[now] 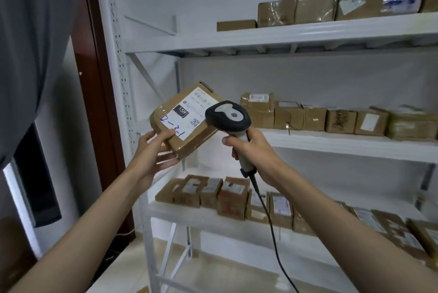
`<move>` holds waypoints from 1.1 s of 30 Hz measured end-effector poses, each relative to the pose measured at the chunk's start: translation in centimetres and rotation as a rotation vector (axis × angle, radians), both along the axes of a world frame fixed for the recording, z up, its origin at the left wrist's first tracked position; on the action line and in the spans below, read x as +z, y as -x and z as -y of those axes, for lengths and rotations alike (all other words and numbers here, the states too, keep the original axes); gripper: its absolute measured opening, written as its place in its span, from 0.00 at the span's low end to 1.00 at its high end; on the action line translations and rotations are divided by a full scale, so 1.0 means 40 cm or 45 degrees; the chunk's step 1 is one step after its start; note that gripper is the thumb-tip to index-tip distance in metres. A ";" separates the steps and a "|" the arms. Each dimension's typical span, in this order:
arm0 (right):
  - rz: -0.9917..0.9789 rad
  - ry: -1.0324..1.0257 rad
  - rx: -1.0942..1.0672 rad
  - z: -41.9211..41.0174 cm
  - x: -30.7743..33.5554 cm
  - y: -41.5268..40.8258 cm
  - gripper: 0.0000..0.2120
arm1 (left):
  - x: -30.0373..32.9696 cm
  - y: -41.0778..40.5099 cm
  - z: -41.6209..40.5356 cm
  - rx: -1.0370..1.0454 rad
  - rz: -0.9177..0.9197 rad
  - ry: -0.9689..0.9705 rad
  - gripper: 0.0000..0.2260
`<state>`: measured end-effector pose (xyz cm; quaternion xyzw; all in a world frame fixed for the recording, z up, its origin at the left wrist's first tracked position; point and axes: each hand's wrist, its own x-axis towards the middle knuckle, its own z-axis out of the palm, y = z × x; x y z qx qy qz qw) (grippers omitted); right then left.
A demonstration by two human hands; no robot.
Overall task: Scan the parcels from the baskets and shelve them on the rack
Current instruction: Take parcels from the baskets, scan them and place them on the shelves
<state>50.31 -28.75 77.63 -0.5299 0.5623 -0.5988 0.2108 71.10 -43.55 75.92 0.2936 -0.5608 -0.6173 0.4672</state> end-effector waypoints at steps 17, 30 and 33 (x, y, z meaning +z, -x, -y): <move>0.000 0.039 0.168 0.245 0.186 0.225 0.15 | 0.316 0.276 0.243 0.056 -0.348 0.042 0.38; 0.087 0.163 -0.006 0.226 0.204 0.381 0.14 | 0.643 0.425 0.343 0.361 -0.619 0.077 0.36; 0.088 0.180 -0.014 0.227 0.212 0.394 0.12 | 0.702 0.440 0.368 0.411 -0.527 0.073 0.39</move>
